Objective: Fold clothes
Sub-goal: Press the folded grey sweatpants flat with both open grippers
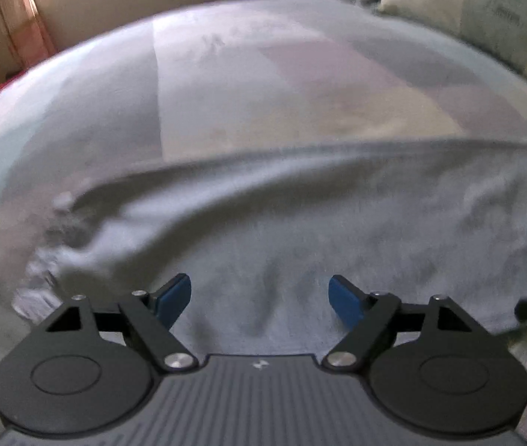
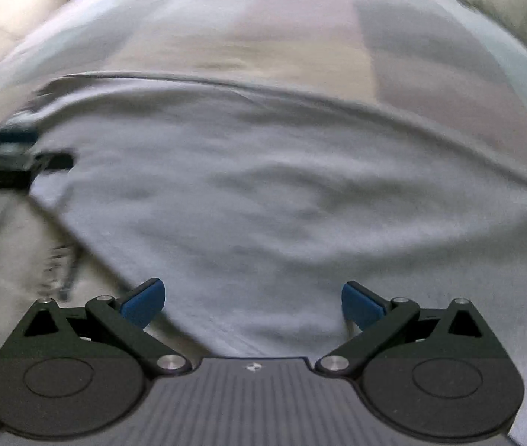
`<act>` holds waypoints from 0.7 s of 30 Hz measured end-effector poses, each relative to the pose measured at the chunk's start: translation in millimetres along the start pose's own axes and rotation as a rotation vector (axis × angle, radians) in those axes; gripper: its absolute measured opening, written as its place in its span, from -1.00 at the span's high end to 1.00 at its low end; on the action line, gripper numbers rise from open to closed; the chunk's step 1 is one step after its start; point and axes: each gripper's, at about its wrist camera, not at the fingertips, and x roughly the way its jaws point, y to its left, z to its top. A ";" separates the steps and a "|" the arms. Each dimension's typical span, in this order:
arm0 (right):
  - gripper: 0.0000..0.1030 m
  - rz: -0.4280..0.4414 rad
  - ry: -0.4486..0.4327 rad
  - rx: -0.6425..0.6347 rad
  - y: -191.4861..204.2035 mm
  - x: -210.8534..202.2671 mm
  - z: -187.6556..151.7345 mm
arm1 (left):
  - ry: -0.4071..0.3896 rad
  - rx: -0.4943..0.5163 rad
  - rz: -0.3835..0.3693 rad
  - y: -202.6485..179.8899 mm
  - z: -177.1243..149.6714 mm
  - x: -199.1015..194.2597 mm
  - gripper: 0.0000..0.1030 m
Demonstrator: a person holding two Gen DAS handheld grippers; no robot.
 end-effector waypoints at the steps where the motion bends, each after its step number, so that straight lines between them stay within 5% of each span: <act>1: -1.00 0.004 0.003 0.002 -0.5 0.9 -0.3 | 0.018 -0.010 0.016 -2.3 -4.4 1.9 -0.62; 4: -1.00 0.051 0.028 0.001 9.0 -1.0 1.1 | 0.021 -0.093 0.025 0.8 -9.3 -3.1 -0.63; 8: -1.00 0.143 0.027 -0.008 19.5 -8.8 -5.1 | 0.042 -0.079 0.036 -5.0 -11.1 -17.3 -0.62; 21: -1.00 0.097 -0.072 0.025 -31.4 -97.2 -12.1 | 0.067 0.023 -0.093 -72.8 -7.8 -63.7 -0.63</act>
